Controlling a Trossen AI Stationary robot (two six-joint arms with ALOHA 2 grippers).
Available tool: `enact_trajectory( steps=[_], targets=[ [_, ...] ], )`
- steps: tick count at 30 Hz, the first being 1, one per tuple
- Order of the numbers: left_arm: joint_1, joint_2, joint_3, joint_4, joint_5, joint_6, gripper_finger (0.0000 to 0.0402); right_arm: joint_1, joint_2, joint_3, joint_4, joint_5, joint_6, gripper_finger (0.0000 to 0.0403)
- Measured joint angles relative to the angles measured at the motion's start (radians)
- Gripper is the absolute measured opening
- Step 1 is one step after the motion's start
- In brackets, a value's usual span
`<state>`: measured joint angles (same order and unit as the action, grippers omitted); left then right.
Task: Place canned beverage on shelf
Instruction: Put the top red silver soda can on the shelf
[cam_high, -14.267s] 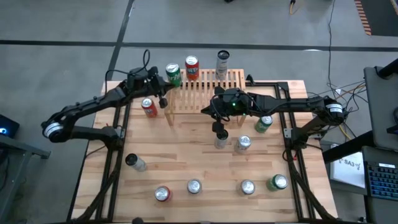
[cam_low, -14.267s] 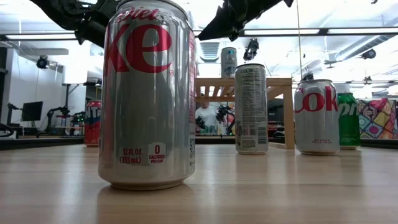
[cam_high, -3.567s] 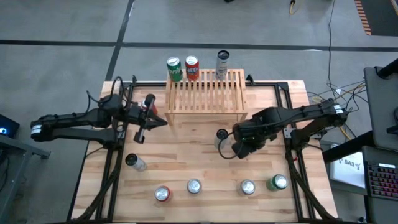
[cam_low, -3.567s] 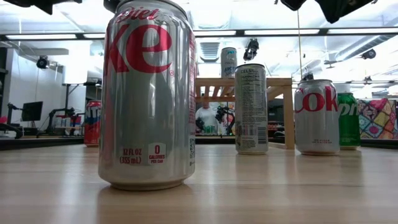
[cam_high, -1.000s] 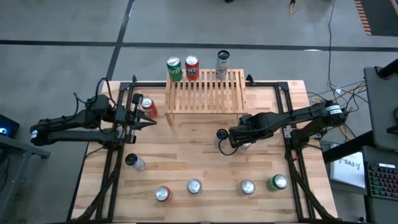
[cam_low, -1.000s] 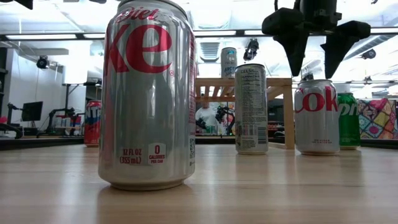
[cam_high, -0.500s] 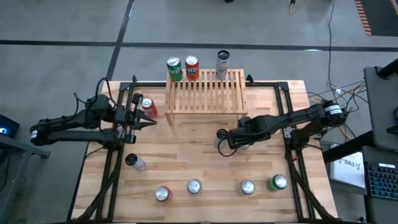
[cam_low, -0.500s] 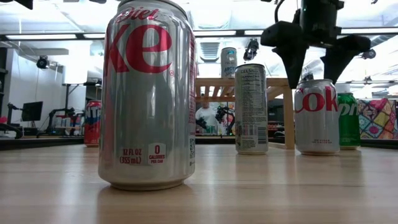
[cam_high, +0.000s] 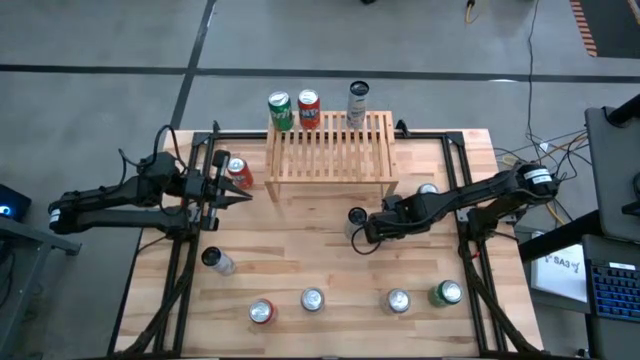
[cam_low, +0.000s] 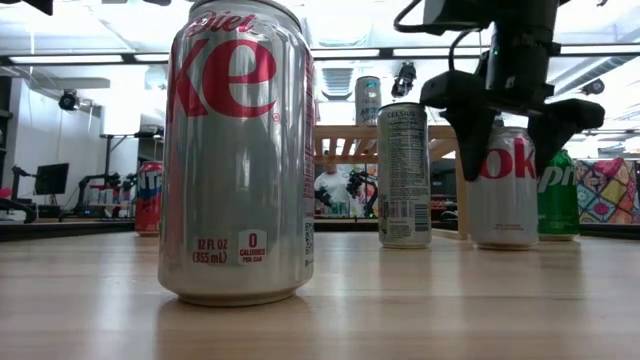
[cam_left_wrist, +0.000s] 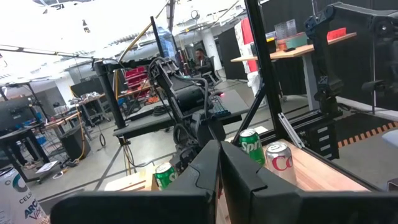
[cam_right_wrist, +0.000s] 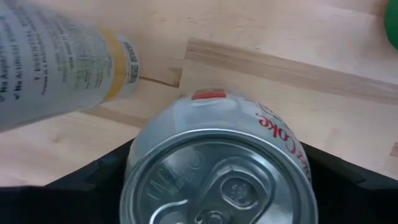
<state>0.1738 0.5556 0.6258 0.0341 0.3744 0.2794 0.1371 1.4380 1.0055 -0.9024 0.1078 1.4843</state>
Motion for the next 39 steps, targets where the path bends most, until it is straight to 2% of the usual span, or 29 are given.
enact_trajectory(
  steps=[4,8,18,23,29,33,39],
  targets=[
    [0.000,0.000,0.000,0.000,0.000,-0.009,0.0000,0.000,0.001,0.007,-0.009,0.000,0.009,0.0294],
    [0.000,0.000,0.000,-0.003,0.001,-0.030,0.0000,0.000,0.008,0.070,-0.069,-0.014,0.000,0.0294],
    [-0.003,0.000,-0.006,-0.007,0.065,-0.142,0.0000,-0.001,0.004,0.412,-0.465,-0.031,-0.050,0.0294],
    [-0.003,0.001,-0.036,0.036,0.069,-0.195,0.0000,-0.012,0.004,0.578,-0.548,-0.026,-0.103,0.0294],
    [-0.003,-0.001,-0.118,0.213,0.073,-0.284,0.0000,-0.045,0.019,0.742,-0.551,0.017,-0.207,0.0294],
    [-0.003,-0.002,-0.130,0.235,0.073,-0.300,0.0000,-0.101,0.060,0.844,-0.555,0.053,-0.324,0.0294],
    [-0.003,-0.003,-0.130,0.236,0.081,-0.330,0.0000,-0.221,0.173,1.022,-0.591,0.042,-0.529,0.0294]
  ],
)
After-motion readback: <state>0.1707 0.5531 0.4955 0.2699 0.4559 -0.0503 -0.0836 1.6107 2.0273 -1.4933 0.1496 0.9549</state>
